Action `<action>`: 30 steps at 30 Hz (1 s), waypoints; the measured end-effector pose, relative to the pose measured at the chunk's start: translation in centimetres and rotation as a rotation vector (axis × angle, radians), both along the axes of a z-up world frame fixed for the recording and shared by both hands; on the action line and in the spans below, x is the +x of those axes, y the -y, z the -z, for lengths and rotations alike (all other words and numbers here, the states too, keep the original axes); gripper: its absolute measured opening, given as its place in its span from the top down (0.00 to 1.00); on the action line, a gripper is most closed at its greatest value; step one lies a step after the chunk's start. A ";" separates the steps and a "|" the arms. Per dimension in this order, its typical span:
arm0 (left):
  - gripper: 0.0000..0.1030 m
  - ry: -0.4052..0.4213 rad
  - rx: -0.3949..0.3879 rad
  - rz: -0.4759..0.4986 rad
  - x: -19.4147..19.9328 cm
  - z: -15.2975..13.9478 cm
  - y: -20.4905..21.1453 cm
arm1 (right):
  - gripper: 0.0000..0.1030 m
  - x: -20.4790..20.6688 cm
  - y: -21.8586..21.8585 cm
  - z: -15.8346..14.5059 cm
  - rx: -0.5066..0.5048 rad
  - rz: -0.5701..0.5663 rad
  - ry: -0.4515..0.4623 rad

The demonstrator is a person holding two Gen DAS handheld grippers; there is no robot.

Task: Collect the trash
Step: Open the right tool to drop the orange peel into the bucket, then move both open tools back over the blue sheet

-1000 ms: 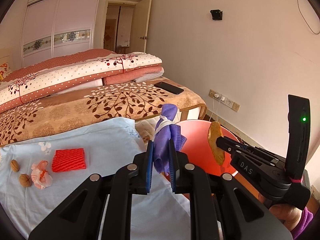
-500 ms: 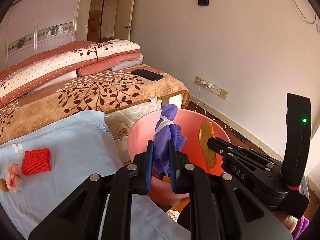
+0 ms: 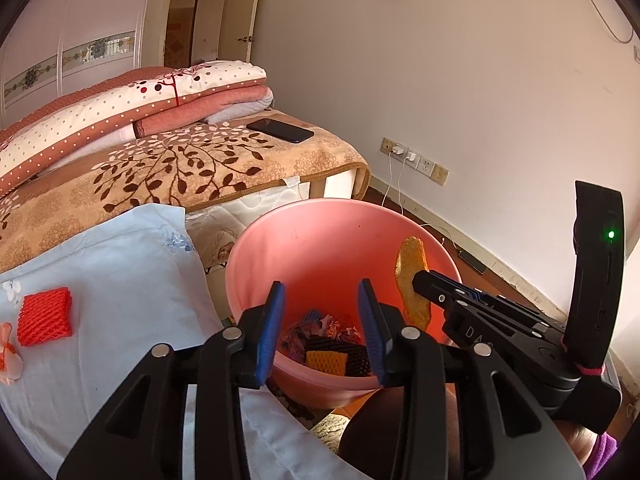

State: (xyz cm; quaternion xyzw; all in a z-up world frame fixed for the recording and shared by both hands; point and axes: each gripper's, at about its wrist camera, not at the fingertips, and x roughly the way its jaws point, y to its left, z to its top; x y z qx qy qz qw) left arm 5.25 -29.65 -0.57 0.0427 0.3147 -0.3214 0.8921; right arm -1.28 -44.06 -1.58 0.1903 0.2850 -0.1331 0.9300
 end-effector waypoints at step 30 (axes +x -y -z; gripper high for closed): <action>0.63 0.027 -0.010 -0.153 0.2 -0.9 -6.2 | 0.62 -1.3 -4.5 -2.2 -0.063 -0.062 0.043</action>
